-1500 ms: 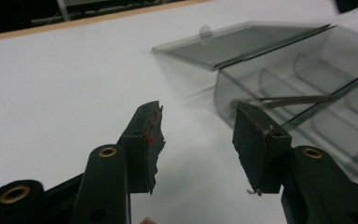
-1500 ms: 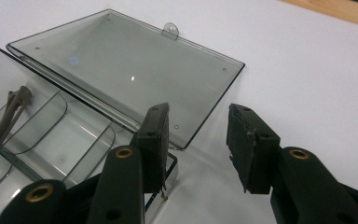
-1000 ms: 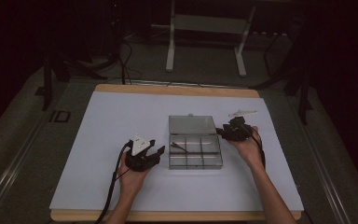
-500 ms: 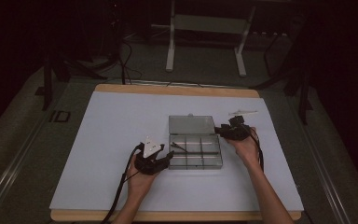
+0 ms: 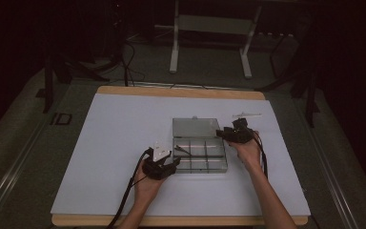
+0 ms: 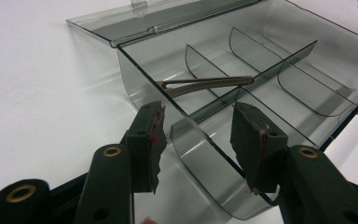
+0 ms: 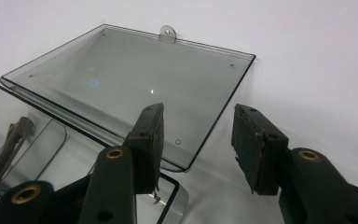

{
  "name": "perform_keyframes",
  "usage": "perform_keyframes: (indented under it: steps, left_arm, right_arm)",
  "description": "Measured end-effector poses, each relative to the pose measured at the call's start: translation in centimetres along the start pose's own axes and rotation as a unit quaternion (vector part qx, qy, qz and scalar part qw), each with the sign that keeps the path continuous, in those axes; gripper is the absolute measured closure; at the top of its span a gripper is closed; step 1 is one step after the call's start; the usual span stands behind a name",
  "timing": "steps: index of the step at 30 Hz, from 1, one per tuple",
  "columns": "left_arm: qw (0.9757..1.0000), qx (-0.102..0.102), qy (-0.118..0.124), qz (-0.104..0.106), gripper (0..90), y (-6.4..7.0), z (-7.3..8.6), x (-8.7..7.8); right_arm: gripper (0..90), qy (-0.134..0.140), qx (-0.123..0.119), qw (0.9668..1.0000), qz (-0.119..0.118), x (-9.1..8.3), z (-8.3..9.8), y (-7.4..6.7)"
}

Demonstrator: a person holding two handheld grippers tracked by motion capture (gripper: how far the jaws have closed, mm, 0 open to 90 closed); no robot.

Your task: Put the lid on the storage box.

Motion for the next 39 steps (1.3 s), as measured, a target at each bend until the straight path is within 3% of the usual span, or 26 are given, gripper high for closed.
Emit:
perform_keyframes:
  steps: [4, 12, 20, 39]
  left_arm:
    - [1.0000, -0.001, -0.004, 0.007, 55.3, 0.1, 0.0, 0.2]
    - [1.0000, -0.001, -0.009, 0.002, 55.9, 0.1, 0.0, 0.3]
    - [0.9999, 0.001, -0.012, 0.000, 56.3, 0.2, -0.1, 0.3]
    - [0.9999, -0.003, -0.013, -0.001, 57.3, 0.2, -0.1, 0.4]
  right_arm:
    - [53.2, -0.001, 0.006, 1.0000, -0.005, 0.2, 0.0, 0.0]
    - [52.7, -0.004, 0.009, 0.9999, -0.009, 0.6, 0.2, -0.1]
    - [48.1, -0.014, 0.050, 0.9982, -0.029, 0.9, 0.2, 0.7]
    - [43.5, -0.030, 0.085, 0.9943, -0.056, 1.5, 0.1, 0.8]
Point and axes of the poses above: each handheld gripper's, and its own axes: x roughly forward along the jaws, z roughly out of its underside, y roughly to its right, the point moved 1 cm from there along x, roughly forward along the jaws, and after that the axes turned 5 degrees about y, right-handed, at the moved point
